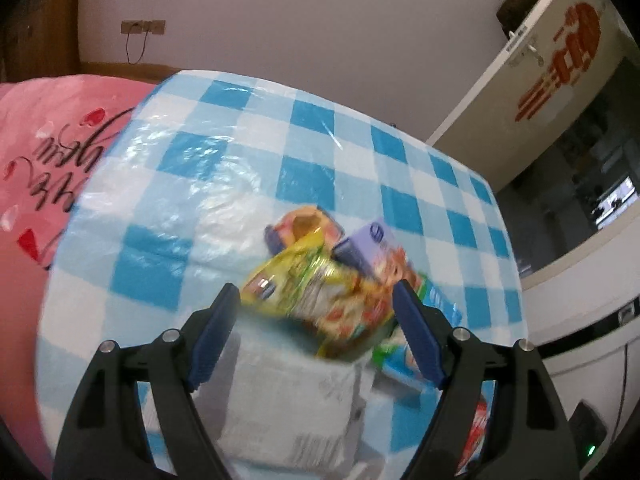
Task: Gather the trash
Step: 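Grasp the blue cartoon wipes pack with the left tool while the right tool grasps the red Tea Twist bag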
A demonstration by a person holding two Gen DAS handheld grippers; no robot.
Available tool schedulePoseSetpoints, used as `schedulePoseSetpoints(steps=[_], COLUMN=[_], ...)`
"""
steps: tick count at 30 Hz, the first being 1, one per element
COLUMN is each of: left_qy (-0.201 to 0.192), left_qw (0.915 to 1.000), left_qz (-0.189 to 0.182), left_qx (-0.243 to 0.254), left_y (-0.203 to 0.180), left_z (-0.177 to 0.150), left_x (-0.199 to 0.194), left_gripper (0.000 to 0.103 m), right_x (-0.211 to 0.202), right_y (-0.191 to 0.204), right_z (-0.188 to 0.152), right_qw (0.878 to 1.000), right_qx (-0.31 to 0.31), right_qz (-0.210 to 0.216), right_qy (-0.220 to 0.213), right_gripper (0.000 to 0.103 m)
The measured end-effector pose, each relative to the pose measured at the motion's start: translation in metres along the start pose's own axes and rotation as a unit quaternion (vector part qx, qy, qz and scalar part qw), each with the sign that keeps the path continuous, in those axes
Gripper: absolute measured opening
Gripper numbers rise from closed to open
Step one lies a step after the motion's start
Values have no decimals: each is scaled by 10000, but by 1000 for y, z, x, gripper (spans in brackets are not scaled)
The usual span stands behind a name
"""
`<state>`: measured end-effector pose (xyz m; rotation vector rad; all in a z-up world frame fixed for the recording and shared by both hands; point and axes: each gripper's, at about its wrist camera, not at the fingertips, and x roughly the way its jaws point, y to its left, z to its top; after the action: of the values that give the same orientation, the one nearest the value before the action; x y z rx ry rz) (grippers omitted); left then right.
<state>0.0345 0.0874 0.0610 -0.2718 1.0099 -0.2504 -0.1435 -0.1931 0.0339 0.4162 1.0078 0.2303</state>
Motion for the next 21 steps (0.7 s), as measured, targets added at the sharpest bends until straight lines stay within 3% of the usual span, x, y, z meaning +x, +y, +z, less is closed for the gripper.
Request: schedulePoseSetpoints(steps=[5,9,14,17,21], left_qy=[312,308,516,543,638], left_qw=[9989,9977,9954,9938,9897], left_qz=[194,376,158,223,-84], left_qx=[300,474,797,947,1279], left_y=[16,28,26,19,3], left_z=[-25,-46,-57,-63,-72], left_x=[-16,-19,-5,0,1], left_gripper=[79,79,79,79,79], right_x=[5,9,16,21,29], right_y=[6,11,18,23,32], right_z=[-1,3,8,10,13], right_qw=[9996,9995,9997,9992,9963], right_qx=[35,12,-183,-384,-785], right_qz=[265,305,117,-34,-361], right_qy=[132,128,106,70,2], right_gripper=[93,93,93,93,91])
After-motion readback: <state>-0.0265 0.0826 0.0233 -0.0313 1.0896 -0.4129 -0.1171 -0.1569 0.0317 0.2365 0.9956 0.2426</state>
